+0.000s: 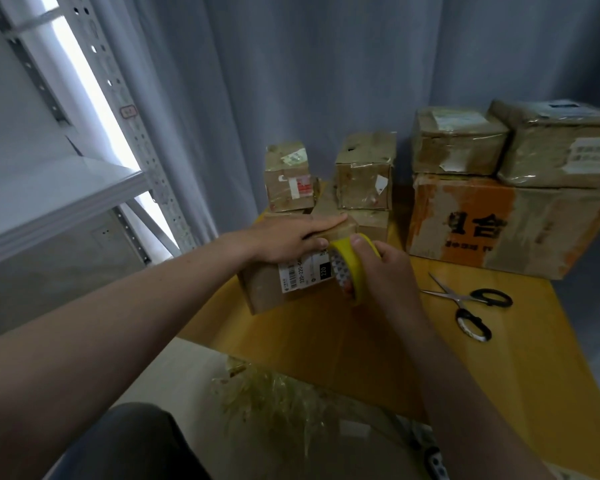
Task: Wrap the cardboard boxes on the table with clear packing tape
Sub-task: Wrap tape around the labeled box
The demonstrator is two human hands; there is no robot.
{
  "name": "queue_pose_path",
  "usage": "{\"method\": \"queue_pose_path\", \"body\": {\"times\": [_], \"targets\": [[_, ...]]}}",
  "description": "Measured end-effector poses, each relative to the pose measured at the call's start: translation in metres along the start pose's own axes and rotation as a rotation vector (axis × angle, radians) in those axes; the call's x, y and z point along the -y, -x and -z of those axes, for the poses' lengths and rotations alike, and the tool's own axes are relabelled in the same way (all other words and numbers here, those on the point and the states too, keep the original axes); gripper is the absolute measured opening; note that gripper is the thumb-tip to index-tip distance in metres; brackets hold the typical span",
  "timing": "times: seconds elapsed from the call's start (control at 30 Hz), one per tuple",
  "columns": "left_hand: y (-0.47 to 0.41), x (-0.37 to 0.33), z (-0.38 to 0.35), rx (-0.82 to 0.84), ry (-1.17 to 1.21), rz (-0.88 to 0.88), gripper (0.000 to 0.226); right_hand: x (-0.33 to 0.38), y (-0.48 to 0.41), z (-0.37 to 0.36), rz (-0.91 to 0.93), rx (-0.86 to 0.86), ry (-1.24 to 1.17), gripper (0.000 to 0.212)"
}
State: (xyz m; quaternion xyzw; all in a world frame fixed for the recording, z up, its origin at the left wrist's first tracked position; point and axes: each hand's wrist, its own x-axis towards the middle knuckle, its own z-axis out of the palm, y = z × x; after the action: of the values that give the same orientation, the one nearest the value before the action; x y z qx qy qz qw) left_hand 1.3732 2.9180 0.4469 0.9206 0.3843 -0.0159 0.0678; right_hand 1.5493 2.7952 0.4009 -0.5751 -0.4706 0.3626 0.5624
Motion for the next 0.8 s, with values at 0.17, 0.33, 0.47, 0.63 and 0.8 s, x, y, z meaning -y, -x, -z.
{"method": "queue_pose_path", "body": {"times": [0.17, 0.33, 0.47, 0.63, 0.8], "targets": [[0.005, -0.001, 0.0, -0.003, 0.037, -0.034, 0.053, -0.002, 0.002, -0.002, -0.004, -0.014, 0.032, 0.04], [0.008, -0.003, 0.003, 0.047, 0.083, -0.055, 0.053, 0.004, 0.005, -0.002, 0.019, -0.014, 0.06, 0.042], [0.01, -0.004, 0.013, 0.117, 0.297, -0.059, 0.051, 0.016, 0.012, 0.005, 0.054, -0.003, 0.01, 0.035], [0.015, -0.004, 0.022, 0.134, 0.617, 0.047, 0.036, 0.029, 0.022, 0.012, 0.133, 0.05, -0.166, 0.025], [0.017, 0.01, 0.001, 0.179, 0.627, 0.104, 0.02, 0.018, 0.021, 0.002, 0.14, 0.074, -0.144, 0.019]]}}
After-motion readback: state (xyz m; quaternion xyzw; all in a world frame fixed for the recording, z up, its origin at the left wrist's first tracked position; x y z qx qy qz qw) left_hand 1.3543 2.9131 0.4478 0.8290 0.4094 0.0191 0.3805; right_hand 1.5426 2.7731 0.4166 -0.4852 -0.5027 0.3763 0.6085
